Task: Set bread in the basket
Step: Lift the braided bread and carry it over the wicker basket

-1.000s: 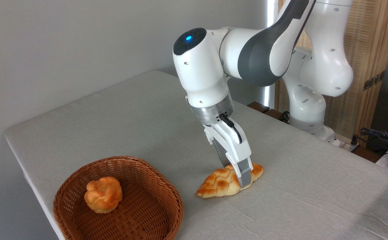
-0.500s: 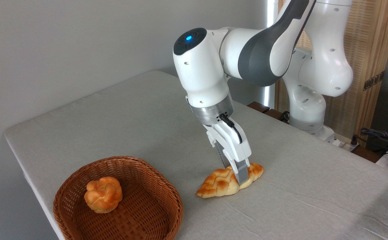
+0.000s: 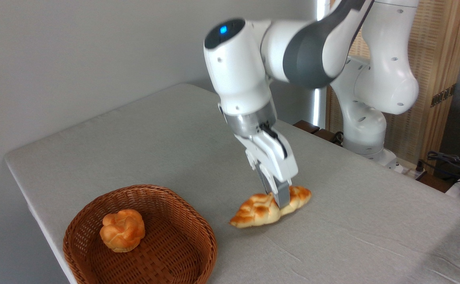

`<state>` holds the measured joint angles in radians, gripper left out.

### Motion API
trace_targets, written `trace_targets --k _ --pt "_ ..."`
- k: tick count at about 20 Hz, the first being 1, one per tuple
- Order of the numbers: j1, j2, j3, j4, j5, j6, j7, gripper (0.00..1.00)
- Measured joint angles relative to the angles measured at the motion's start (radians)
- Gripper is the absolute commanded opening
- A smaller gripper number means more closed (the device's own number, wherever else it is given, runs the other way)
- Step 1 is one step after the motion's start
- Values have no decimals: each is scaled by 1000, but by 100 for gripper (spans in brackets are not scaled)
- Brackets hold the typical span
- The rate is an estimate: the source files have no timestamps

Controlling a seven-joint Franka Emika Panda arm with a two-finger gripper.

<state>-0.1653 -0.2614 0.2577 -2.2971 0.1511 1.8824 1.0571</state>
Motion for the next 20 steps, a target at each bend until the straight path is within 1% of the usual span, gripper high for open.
trace_targets --k 1,2,4,5,7,8,10,11,13,15,17,18,19,20 --pt "0 -6 4 39 -9 -24 -1 25" --pt "-1 -9 13 78 -31 -39 -1 25" --pt "-6 -9 46 150 -105 -53 -1 25" --pt "-16 -6 70 179 -142 -53 -1 25" --pt "-56 15 118 240 -201 -53 -1 25" --pt "-85 34 140 274 -217 -47 -5 25" --pt "-133 78 169 330 -248 7 -20 25" --pt "-145 101 173 347 -278 57 -28 25" --pt "-163 141 177 362 -327 160 -37 25" --pt "-175 178 179 365 -343 243 -39 26" --pt "-179 213 180 366 -346 300 -39 32" --pt "-180 227 180 367 -346 320 -39 37" --pt "-182 244 179 367 -346 342 -39 45" --pt "-183 259 179 367 -346 360 -39 69"
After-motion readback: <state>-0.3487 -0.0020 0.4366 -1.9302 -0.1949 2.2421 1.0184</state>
